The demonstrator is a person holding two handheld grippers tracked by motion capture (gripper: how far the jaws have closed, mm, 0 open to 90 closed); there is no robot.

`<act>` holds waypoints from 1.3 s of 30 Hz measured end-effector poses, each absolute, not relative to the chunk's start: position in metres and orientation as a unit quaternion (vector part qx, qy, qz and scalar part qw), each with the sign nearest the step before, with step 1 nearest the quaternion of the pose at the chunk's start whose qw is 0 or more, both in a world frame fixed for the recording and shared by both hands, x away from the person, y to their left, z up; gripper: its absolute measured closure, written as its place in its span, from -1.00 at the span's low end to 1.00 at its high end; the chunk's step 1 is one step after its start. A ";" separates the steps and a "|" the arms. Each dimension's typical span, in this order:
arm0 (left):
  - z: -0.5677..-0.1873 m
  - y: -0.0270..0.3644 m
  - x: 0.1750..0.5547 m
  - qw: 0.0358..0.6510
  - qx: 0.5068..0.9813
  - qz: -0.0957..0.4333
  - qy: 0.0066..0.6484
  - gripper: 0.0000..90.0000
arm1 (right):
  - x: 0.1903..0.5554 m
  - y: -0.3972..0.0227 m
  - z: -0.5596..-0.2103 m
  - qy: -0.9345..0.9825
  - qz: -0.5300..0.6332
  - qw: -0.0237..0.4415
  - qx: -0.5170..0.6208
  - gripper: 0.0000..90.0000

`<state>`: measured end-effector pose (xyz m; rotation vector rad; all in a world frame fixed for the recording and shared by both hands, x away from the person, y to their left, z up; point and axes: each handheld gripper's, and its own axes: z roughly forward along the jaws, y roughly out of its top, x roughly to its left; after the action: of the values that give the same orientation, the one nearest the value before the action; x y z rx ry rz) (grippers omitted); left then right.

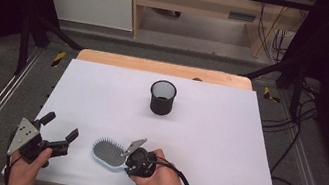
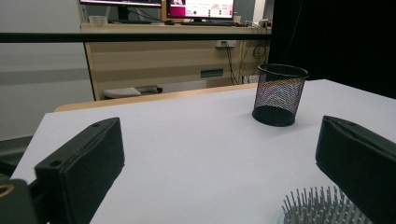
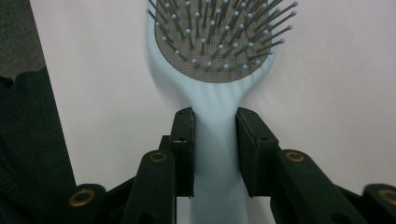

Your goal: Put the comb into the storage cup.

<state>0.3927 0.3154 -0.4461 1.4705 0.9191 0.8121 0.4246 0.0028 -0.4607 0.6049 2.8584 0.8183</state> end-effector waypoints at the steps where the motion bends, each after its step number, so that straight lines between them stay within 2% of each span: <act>1: -0.446 0.316 0.393 0.576 0.628 0.347 0.393 -0.97 | 0.425 0.002 -0.461 0.941 0.271 0.053 0.199 0.54; 7: -0.445 0.314 0.392 0.579 0.628 0.343 0.392 -0.97 | 0.428 -0.015 -0.456 0.929 0.293 0.066 0.216 0.54; 19: -0.443 0.309 0.387 0.577 0.637 0.327 0.394 -0.98 | 0.429 -0.077 -0.446 0.889 0.354 0.139 0.255 0.54; 26: -0.439 0.307 0.380 0.594 0.621 0.318 0.400 -0.98 | 0.429 -0.088 -0.444 0.858 0.409 0.164 0.264 0.54; 32: -0.422 0.296 0.380 0.605 0.617 0.329 0.380 -0.98 | 0.431 -0.096 -0.430 0.832 0.448 0.196 0.263 0.54; 36: -0.403 0.280 0.395 0.602 0.632 0.327 0.363 -0.98 | 0.438 -0.099 -0.417 0.808 0.476 0.217 0.271 0.54; 39: -0.385 0.263 0.411 0.619 0.624 0.314 0.360 -0.98 | 0.444 -0.097 -0.406 0.790 0.496 0.231 0.276 0.54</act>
<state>0.4110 0.2635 -0.3847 1.4344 0.8278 0.7234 0.4439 -0.0971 -0.4061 0.7581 2.1740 1.3640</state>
